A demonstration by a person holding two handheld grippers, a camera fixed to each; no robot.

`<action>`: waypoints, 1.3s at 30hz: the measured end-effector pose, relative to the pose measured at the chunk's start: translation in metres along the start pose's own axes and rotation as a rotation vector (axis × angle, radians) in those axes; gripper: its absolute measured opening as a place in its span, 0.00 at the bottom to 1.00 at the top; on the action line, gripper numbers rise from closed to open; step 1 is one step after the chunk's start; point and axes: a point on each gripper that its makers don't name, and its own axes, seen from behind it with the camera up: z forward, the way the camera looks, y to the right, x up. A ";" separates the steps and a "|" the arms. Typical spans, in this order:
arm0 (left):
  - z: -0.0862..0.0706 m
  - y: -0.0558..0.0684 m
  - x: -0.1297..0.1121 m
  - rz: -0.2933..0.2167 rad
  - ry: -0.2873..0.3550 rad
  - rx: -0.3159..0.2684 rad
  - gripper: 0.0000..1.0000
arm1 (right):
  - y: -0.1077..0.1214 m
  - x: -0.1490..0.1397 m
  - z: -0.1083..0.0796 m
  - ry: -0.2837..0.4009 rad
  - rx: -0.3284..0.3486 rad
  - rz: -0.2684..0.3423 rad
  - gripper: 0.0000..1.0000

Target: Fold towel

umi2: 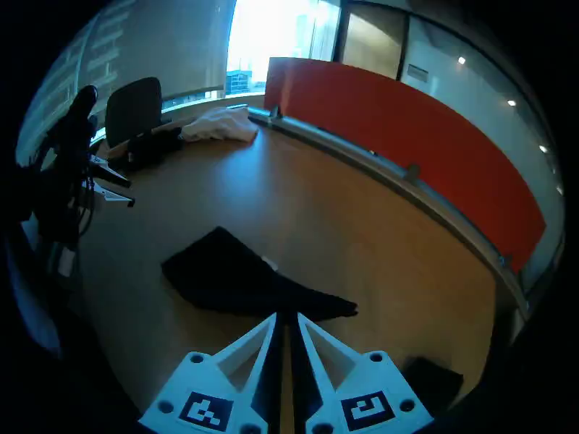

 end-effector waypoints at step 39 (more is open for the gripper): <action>0.000 -0.003 0.001 -0.009 0.008 -0.003 0.96 | -0.041 0.027 0.020 0.022 0.093 -0.068 0.05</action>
